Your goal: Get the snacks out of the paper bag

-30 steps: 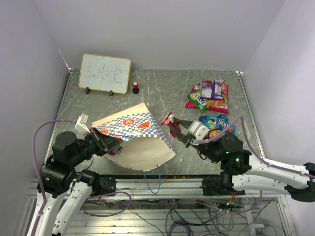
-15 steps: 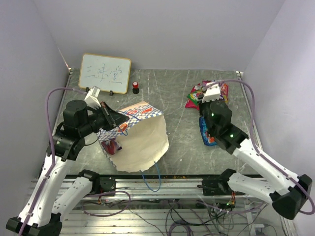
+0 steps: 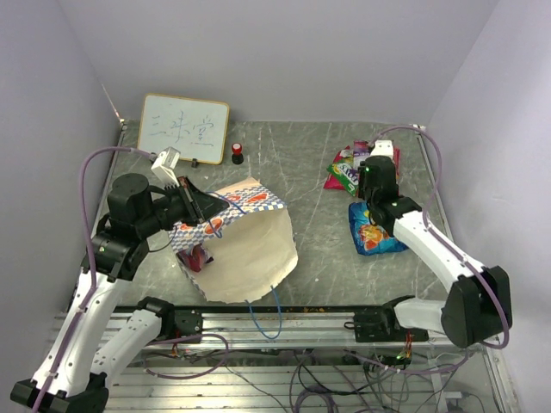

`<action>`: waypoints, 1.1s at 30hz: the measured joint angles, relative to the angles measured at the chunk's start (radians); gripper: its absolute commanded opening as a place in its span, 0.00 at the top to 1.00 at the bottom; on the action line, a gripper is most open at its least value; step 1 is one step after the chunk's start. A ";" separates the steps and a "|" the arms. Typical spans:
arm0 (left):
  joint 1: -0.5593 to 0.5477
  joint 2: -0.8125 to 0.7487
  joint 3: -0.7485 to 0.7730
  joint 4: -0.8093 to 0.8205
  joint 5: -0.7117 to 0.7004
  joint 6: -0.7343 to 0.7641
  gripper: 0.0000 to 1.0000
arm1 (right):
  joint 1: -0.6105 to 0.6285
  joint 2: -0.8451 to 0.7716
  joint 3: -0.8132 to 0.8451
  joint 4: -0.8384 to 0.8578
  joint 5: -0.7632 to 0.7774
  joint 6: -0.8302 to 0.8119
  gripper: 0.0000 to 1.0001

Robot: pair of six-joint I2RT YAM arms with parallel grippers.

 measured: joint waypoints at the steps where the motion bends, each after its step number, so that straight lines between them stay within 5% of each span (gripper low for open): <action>1: 0.000 0.002 0.000 0.000 0.005 0.012 0.93 | -0.006 0.017 0.000 -0.003 -0.011 0.011 1.00; 17: 0.000 0.073 0.010 0.003 0.046 0.133 0.93 | -0.049 0.193 -0.093 0.060 -0.008 0.010 1.00; 19: 0.000 0.078 0.010 0.010 0.056 0.133 0.93 | -0.051 0.218 -0.097 0.078 0.001 0.008 0.89; 23: 0.000 0.082 0.018 -0.003 0.066 0.136 0.93 | -0.053 0.240 -0.097 0.082 0.006 0.009 0.49; 27: 0.000 0.080 0.045 -0.028 0.063 0.151 0.93 | -0.054 0.213 -0.085 0.051 -0.026 0.000 0.39; 33: 0.000 0.107 0.110 -0.066 0.061 0.179 0.93 | -0.054 0.042 -0.020 -0.019 -0.128 -0.029 0.38</action>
